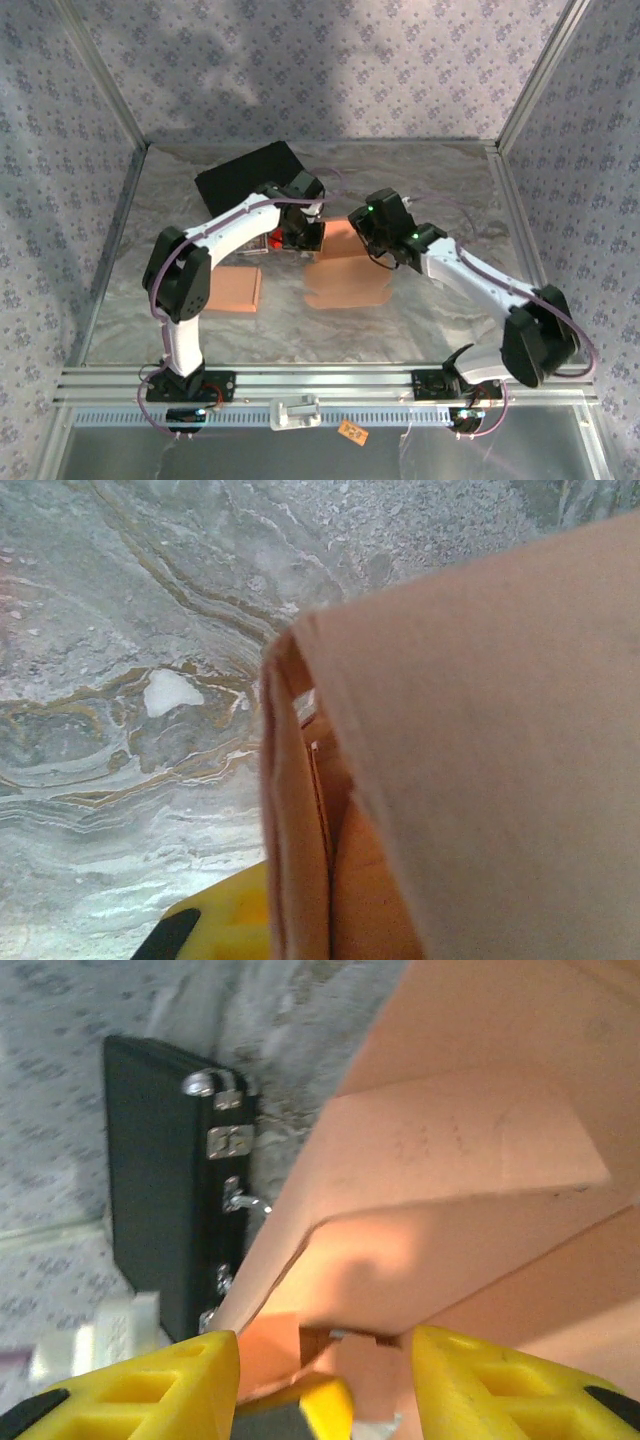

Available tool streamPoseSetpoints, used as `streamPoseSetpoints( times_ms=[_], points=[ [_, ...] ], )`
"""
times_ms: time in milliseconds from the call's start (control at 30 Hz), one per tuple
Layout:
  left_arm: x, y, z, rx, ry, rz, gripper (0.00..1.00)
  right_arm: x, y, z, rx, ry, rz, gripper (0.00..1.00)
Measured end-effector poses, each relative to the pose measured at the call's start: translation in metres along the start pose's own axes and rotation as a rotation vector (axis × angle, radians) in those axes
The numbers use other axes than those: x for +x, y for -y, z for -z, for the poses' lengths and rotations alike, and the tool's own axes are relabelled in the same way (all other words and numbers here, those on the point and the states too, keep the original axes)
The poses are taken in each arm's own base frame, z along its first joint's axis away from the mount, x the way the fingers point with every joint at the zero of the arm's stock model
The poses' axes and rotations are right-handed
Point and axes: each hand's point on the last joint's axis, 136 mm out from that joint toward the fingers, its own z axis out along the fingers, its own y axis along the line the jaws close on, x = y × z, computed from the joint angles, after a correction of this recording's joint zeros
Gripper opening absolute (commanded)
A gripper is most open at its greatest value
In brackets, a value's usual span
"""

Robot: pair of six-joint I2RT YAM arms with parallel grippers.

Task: Fold the paper box

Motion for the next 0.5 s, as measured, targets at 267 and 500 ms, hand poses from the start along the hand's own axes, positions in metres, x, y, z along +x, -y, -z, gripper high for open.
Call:
streamPoseSetpoints(
  times_ms=[267,500],
  points=[
    [-0.001,-0.005,-0.017,-0.025,-0.012,0.026,0.0,-0.005,-0.002,-0.012,-0.007,0.013,-0.149,0.48],
    [0.002,-0.006,-0.026,-0.03,-0.037,0.034,0.0,-0.012,0.006,-0.025,0.017,0.028,-0.193,0.46]
  ],
)
